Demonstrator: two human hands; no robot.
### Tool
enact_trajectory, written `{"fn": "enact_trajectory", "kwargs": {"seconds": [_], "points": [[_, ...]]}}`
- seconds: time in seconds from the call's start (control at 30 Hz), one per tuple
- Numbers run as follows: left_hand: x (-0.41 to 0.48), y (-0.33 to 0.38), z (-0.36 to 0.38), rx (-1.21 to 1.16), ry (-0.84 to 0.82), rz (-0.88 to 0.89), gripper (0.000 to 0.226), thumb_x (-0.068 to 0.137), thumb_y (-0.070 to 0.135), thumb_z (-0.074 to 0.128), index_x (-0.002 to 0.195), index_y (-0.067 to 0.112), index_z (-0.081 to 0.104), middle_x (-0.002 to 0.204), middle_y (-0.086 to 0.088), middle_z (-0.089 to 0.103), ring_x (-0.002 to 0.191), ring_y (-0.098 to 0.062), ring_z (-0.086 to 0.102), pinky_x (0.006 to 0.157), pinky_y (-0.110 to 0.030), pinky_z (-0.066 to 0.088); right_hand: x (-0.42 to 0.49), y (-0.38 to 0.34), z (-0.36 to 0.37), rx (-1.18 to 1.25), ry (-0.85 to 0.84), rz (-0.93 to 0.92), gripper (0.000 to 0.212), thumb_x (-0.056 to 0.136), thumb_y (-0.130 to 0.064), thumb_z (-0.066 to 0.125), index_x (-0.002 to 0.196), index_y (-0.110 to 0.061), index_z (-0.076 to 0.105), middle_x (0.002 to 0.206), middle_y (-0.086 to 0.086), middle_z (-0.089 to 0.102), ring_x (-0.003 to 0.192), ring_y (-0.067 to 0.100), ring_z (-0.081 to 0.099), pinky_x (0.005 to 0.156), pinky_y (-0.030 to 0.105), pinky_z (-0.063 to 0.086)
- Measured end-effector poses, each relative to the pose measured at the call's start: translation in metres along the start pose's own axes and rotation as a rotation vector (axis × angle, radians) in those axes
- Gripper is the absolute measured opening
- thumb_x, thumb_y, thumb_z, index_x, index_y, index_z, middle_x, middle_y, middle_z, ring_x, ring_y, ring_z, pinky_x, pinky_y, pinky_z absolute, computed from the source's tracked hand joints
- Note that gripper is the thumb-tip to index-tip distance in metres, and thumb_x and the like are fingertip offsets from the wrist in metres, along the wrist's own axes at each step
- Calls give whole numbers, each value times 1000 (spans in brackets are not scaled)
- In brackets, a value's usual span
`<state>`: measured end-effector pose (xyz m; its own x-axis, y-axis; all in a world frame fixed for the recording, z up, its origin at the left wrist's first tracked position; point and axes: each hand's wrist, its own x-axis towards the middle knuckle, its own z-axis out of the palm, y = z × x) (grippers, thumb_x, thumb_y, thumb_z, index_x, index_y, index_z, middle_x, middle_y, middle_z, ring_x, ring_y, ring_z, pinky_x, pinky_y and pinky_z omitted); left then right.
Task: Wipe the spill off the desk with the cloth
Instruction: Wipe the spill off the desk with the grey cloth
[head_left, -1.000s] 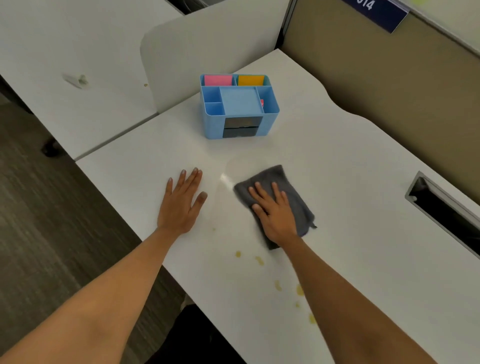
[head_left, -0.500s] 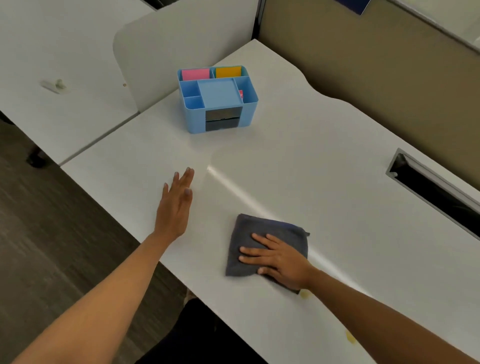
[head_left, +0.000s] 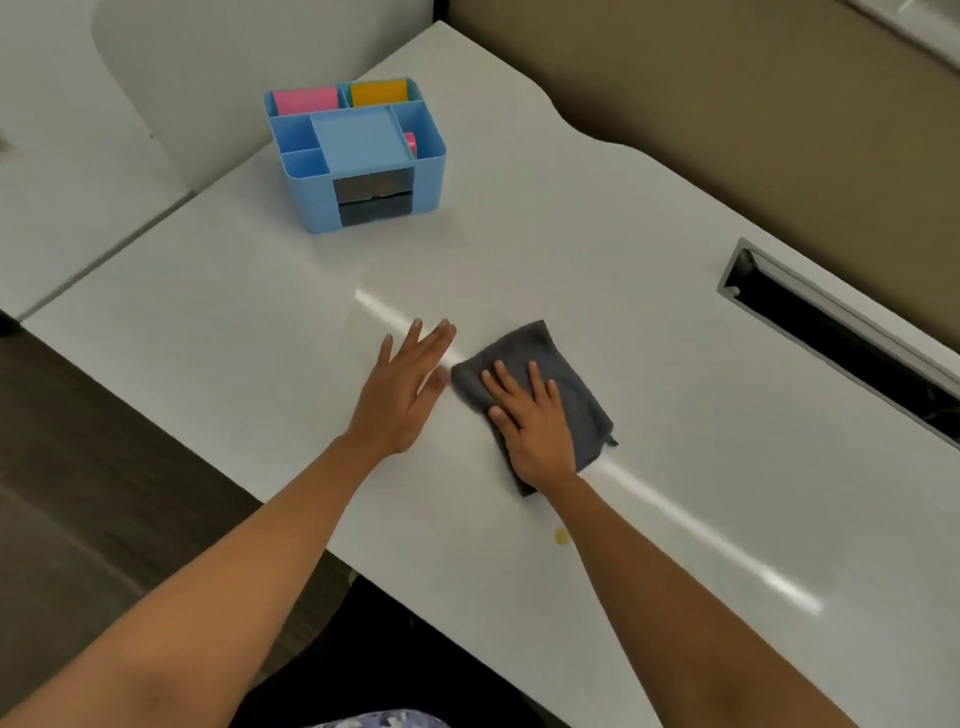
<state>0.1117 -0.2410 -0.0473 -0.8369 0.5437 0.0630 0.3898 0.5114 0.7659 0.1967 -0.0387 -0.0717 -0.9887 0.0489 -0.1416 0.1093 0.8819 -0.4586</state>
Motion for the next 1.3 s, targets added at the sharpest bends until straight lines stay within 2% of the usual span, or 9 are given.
{"fn": "enact_trajectory", "kwargs": {"seconds": [0.13, 0.27, 0.5, 0.7, 0.8, 0.93, 1.1, 1.2, 1.3], "points": [[14, 20, 13, 21, -42, 72, 69, 98, 60, 7, 153, 24, 24, 161, 7, 24, 152, -13, 6, 123, -38, -3, -63, -6, 12, -23, -172, -212, 47, 105, -45, 24, 151, -47, 17, 160, -26, 10, 151, 12, -13, 118, 30, -18], [24, 33, 22, 45, -96, 127, 68, 98, 61, 9, 153, 25, 23, 161, 7, 23, 152, -13, 6, 124, -42, -2, -139, 32, 7, -90, -237, -260, 47, 104, -48, 22, 150, -51, 13, 159, -31, 8, 151, 16, -13, 117, 34, -21], [24, 49, 45, 66, -202, 193, 64, 98, 58, 12, 153, 26, 23, 161, 11, 21, 152, -9, 4, 124, -41, -1, -193, 144, -54, -58, -106, 94, 45, 104, -47, 23, 149, -49, 22, 159, -28, 14, 152, 14, -7, 122, 45, -3], [19, 72, 72, 63, -313, 238, 69, 96, 62, 10, 153, 26, 24, 161, 12, 20, 150, -4, 0, 122, -31, -5, -153, 125, -45, 10, 221, 442, 44, 103, -39, 32, 146, -46, 29, 155, -28, 20, 152, 17, 1, 119, 26, -11], [18, 88, 88, 84, -370, 285, 66, 97, 60, 12, 153, 26, 22, 161, 12, 19, 150, -5, 0, 122, -30, -6, -152, 96, -31, 32, 222, 436, 44, 104, -40, 32, 148, -44, 30, 157, -26, 19, 152, 16, -4, 121, 30, -11], [19, 102, 105, 135, -414, 336, 62, 98, 52, 15, 154, 24, 21, 162, 9, 19, 151, -9, 2, 123, -37, -2, -186, 57, -1, 31, 65, 219, 45, 105, -46, 24, 150, -48, 20, 160, -27, 10, 151, 12, -13, 120, 33, -14], [24, 110, 115, 121, -445, 358, 75, 94, 66, 4, 154, 25, 21, 162, 9, 19, 151, -10, 3, 124, -40, -2, -269, 64, 5, 37, -39, 143, 45, 105, -46, 26, 149, -51, 19, 158, -32, 10, 151, 10, -6, 119, 27, -13], [26, 109, 115, 108, -454, 352, 70, 95, 63, 7, 154, 26, 21, 162, 11, 19, 151, -7, 1, 124, -42, -1, -311, 105, -17, 59, 7, 257, 44, 105, -45, 27, 148, -49, 24, 158, -30, 16, 152, 11, 1, 121, 29, -7], [25, 105, 114, 93, -454, 341, 64, 97, 58, 12, 153, 28, 22, 161, 13, 19, 151, -6, 1, 124, -41, -2, -321, 147, -43, 121, 151, 511, 44, 102, -46, 28, 145, -53, 28, 156, -31, 19, 152, 11, 3, 123, 35, -1]]}}
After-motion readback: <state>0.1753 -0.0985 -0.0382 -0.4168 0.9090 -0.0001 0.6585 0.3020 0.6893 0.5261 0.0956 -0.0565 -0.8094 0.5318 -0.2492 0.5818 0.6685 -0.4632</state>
